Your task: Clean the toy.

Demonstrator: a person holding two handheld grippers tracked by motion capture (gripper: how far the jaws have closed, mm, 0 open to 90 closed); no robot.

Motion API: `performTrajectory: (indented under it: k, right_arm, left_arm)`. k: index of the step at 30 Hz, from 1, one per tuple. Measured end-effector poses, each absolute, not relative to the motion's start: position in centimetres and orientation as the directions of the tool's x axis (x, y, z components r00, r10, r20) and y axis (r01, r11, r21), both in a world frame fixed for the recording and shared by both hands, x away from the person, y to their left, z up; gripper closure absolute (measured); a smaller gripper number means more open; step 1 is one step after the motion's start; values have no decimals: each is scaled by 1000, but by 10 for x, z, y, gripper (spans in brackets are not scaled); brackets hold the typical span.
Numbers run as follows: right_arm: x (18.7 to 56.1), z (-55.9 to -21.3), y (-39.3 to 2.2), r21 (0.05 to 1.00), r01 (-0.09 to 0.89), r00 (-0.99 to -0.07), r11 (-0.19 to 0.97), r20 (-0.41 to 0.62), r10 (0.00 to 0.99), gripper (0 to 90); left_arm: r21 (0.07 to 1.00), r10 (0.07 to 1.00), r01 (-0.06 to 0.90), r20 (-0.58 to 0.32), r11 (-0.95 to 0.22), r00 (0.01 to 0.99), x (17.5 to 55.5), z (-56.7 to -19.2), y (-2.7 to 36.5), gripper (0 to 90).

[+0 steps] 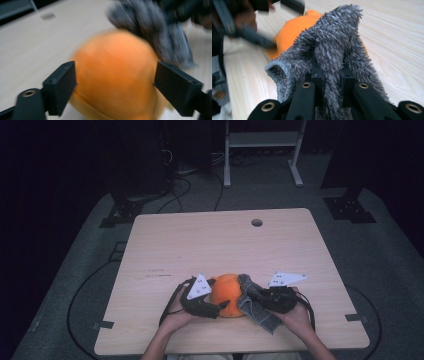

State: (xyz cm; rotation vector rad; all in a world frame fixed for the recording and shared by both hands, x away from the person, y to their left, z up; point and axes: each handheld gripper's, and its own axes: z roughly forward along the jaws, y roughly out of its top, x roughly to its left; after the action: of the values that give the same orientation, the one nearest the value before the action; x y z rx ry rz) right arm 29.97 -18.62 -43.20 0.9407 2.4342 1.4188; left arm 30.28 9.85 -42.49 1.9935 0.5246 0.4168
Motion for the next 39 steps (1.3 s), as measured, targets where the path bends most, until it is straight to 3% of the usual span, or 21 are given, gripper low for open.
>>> performTrajectory:
  k: [3,6,7,10,13,16,18,20,23,24,27,29,33,35,39]
  right_arm:
    - [297,-432,-188,825,426,-799,370,152,582,775]
    - [290,-435,-190,816,413,-812,405,129,569,775]
    - [289,-436,-192,813,415,-814,407,132,566,774]
    - [285,-423,-199,844,406,-788,350,130,602,777]
    - [282,-413,-196,872,383,-797,305,145,586,777]
    - [286,-423,-183,845,372,-815,385,99,571,776]
    - [289,-427,-186,840,383,-812,384,109,573,777]
    - [292,-428,-192,830,414,-813,373,154,561,776]
    - [288,-429,-193,829,389,-826,402,120,551,776]
    - [287,-429,-192,828,387,-827,405,117,550,776]
    - [288,-428,-195,825,396,-819,402,119,562,777]
    - [288,-423,-198,835,396,-811,381,123,572,778]
    - [285,-408,-204,879,367,-788,303,121,603,778]
    - [290,-415,-200,864,380,-781,330,108,616,778]
    - [303,-430,-201,845,427,-776,322,159,611,777]
  left_arm:
    - [901,570,219,36,-373,821,307,-422,100,119]
    - [866,558,265,19,-423,829,312,-432,89,75]
    - [865,546,269,6,-423,838,312,-436,86,86]
    - [860,553,227,74,-456,830,306,-438,81,235]
    - [848,529,174,141,-501,837,298,-439,76,251]
    - [835,515,156,168,-528,841,295,-438,75,254]
    - [853,497,168,118,-494,860,297,-434,79,251]
    - [865,501,212,51,-454,864,303,-428,84,186]
    - [843,517,277,2,-461,856,309,-435,77,88]
    - [847,506,265,5,-461,862,307,-441,73,106]
    - [865,512,215,54,-453,857,303,-438,72,318]
    - [895,519,155,95,-418,849,299,-433,72,384]
    - [891,507,45,215,-452,835,296,-430,64,390]
    - [860,479,12,273,-511,834,294,-439,61,376]
    - [860,489,61,229,-507,841,295,-441,69,366]
